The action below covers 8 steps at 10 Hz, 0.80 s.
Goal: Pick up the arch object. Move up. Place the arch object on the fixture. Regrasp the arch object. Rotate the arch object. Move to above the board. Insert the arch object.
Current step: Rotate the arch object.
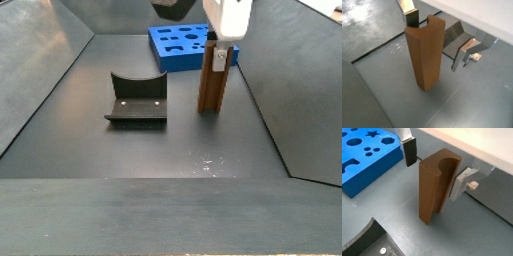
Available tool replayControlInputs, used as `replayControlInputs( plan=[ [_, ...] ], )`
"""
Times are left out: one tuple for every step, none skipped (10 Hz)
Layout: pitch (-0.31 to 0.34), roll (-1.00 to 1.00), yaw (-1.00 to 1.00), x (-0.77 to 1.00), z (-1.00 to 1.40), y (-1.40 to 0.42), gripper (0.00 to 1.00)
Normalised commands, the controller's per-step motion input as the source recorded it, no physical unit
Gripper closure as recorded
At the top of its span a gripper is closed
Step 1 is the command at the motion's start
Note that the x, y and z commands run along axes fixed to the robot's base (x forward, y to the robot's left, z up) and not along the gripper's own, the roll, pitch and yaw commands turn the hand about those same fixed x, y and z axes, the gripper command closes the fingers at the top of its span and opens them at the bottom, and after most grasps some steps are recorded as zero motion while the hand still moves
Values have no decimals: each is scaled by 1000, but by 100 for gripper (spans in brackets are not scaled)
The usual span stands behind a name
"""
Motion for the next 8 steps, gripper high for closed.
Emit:
replayControlInputs(
  plan=[
    [-26,-128,-23,-15,1000,0,0],
    [7,-128,-25,-32,975,1,0],
    [23,-128,-28,-23,821,2,0],
    [41,-128,-32,-12,585,3,0],
    [55,-128,-34,1,401,4,0],
    [12,-20,1000,0,0,0,0],
    [13,-20,1000,11,-107,1,0],
    [10,-18,1000,42,-116,-2,0]
  ],
)
